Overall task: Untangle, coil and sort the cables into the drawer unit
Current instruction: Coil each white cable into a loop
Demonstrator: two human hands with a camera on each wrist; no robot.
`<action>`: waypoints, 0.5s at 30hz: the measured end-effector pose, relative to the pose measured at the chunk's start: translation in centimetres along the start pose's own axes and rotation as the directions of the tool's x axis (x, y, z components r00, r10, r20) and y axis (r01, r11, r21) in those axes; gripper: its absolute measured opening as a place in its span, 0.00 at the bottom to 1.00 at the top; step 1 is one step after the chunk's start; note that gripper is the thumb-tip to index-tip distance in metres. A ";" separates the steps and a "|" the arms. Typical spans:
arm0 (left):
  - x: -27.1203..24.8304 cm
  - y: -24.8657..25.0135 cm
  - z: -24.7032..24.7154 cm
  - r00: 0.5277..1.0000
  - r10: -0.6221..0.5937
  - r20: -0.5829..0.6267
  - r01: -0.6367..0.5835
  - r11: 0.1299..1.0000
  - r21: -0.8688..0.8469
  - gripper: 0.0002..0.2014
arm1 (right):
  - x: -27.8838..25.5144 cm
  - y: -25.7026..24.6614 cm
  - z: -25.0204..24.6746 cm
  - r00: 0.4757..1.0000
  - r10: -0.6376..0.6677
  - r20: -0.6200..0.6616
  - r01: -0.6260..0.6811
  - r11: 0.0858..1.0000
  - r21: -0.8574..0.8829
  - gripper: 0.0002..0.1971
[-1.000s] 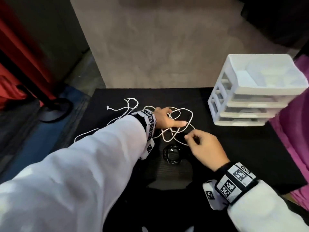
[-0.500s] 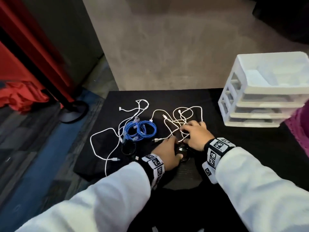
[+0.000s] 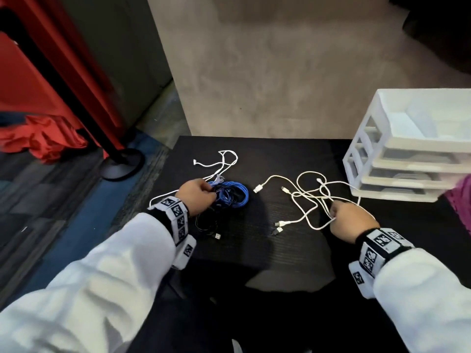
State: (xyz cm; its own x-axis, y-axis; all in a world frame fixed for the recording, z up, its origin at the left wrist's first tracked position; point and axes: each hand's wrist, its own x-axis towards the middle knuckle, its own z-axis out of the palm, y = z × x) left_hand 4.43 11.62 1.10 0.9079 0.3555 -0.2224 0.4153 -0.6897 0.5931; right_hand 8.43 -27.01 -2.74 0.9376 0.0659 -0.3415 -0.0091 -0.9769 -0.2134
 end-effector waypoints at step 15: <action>2.0 -10.3 -3.5 0.997 -0.071 -0.030 0.077 0.857 0.510 0.50 | -1.5 -0.6 1.0 1.000 0.002 -0.021 -0.001 0.997 0.075 0.07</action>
State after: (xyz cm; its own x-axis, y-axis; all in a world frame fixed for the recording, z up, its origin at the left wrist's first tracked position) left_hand 1.77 21.64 -2.70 0.8738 0.4227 -0.2404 0.4547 -0.8854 0.0961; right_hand 6.71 -26.31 -3.01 0.9448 0.0592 -0.3223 -0.0357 -0.9591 -0.2809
